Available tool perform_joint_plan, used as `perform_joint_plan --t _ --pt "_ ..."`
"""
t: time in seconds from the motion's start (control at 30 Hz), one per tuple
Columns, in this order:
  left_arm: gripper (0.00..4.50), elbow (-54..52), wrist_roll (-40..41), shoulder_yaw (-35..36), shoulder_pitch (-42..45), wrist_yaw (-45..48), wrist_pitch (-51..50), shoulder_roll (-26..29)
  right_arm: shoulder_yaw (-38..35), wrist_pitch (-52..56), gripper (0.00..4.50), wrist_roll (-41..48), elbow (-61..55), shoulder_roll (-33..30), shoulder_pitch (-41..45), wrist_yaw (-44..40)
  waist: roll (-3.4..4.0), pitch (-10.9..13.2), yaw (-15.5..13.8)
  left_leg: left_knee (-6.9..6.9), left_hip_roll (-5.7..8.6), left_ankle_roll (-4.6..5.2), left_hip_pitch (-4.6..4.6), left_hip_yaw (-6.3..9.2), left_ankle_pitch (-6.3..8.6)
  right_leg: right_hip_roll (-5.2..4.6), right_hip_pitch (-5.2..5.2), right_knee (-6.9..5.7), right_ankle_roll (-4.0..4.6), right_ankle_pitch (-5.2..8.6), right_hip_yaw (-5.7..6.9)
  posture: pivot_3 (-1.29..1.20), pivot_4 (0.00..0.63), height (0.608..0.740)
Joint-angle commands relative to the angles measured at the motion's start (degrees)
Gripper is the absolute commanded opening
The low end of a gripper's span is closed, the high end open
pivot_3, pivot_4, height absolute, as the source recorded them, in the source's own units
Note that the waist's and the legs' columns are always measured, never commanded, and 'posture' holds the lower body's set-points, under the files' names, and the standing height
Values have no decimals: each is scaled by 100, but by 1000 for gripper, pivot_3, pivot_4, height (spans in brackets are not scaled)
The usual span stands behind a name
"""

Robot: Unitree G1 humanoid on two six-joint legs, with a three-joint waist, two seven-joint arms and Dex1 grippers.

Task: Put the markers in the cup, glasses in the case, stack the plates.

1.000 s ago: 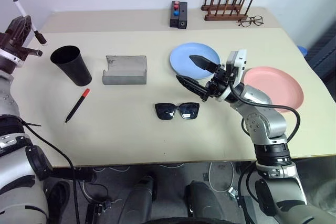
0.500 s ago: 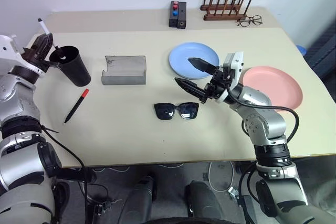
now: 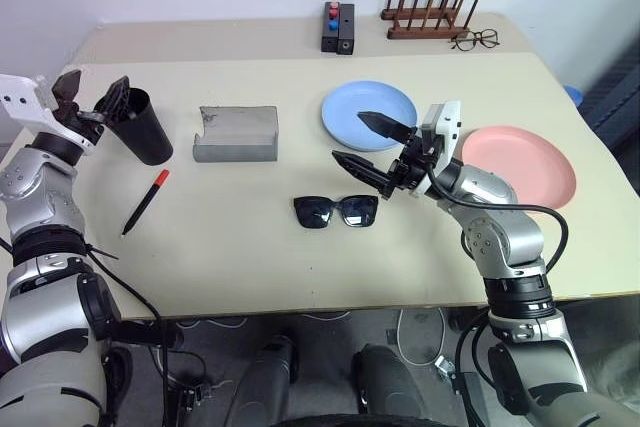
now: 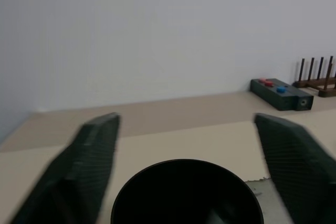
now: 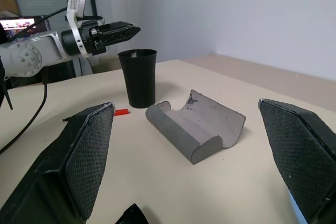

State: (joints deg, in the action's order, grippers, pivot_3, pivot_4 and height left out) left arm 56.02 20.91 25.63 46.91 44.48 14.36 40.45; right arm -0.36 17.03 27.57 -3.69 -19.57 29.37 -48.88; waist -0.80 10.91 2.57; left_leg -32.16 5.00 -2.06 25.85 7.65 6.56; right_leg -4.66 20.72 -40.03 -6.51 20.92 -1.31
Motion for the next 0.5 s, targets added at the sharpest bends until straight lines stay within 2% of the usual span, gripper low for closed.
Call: perform_joint_plan --t 0.03,0.13,0.23,0.33,0.5 --pt "4464 -499 51 -19 -20 -61 -101 47 -14 -126 4500 -2 -155 -36 54 -34 0 0 0 0 0 0 0 0 0 0 0 0 0 0 0 0 150 737" --pt "4464 -1261 225 -147 -143 104 -913 119 -14 -138 4500 -23 -142 -29 56 -41 0 0 2 0 0 0 0 0 0 0 0 0 0 0 0 0 150 737" --pt "4464 -2576 361 -325 -473 78 -2119 367 -31 -144 4500 -23 -144 -50 52 -53 0 0 7 -1 0 0 1 1 0 0 0 -1 0 0 -1 0 150 737" --pt "4464 -3798 820 -212 -763 -198 -3626 621 -47 -160 4500 5 -151 -112 50 -159 0 0 20 0 -3 0 1 1 0 1 2 -2 1 0 -4 0 150 737" --pt "4464 -5198 1020 -214 -1566 -419 -5687 1504 29 26 4500 300 -358 -528 -94 -916 3 1 60 7 -4 0 -9 -3 0 1 -1 -2 2 1 -12 0 150 737"
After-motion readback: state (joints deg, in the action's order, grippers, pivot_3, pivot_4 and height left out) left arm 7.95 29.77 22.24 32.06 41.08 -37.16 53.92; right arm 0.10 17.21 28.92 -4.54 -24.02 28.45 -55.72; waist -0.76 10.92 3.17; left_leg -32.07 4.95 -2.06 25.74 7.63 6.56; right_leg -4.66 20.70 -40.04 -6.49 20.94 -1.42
